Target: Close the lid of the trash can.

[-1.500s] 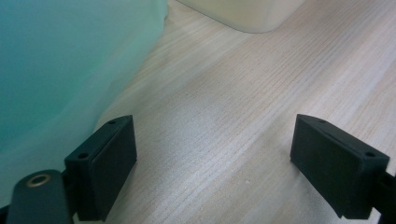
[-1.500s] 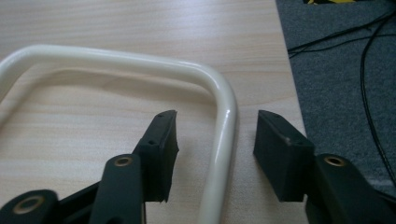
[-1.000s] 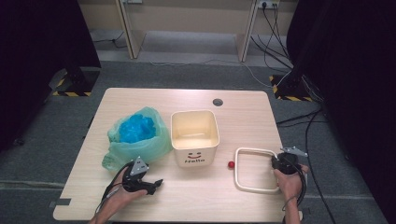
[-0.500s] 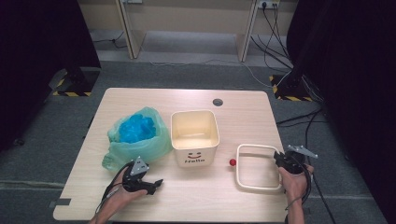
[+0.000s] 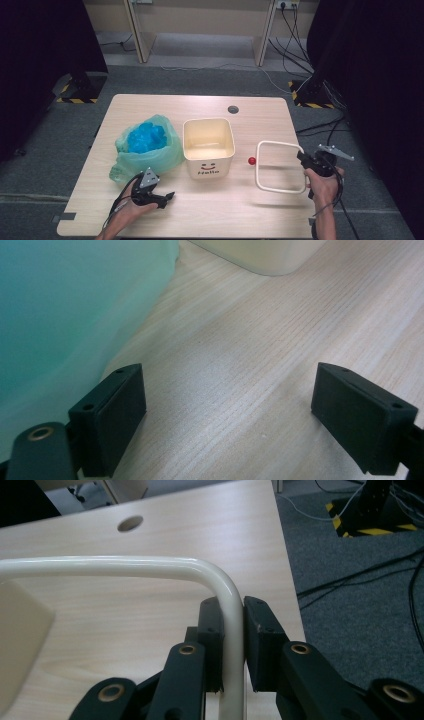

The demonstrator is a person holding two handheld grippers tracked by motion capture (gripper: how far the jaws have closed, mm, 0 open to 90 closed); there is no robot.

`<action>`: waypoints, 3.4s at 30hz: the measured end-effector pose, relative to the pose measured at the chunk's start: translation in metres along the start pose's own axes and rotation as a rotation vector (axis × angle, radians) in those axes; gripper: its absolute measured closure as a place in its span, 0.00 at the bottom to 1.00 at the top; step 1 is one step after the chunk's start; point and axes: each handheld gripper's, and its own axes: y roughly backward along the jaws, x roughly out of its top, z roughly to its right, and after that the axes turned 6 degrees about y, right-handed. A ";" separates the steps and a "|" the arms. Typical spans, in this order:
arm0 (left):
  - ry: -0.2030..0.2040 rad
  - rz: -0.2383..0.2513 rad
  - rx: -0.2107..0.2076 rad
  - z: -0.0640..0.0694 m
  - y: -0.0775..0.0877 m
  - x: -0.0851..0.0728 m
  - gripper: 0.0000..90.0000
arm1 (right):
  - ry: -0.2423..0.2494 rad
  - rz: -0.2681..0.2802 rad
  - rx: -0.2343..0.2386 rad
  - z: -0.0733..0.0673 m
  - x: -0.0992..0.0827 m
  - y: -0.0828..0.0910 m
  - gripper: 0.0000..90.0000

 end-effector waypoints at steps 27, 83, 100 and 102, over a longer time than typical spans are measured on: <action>0.001 -0.002 0.001 0.000 0.000 0.000 0.15 | 0.061 0.075 0.237 -0.100 0.095 -0.011 0.88; 0.086 0.420 -0.048 0.040 0.014 0.098 0.18 | 0.119 -0.146 0.221 -0.213 0.106 -0.080 0.84; 0.107 0.408 -0.067 0.038 0.011 0.095 0.18 | 0.220 -0.175 0.193 -0.211 0.103 -0.079 0.84; 0.103 0.408 -0.069 0.038 0.012 0.095 0.18 | 0.206 -0.170 0.195 -0.211 0.102 -0.078 0.82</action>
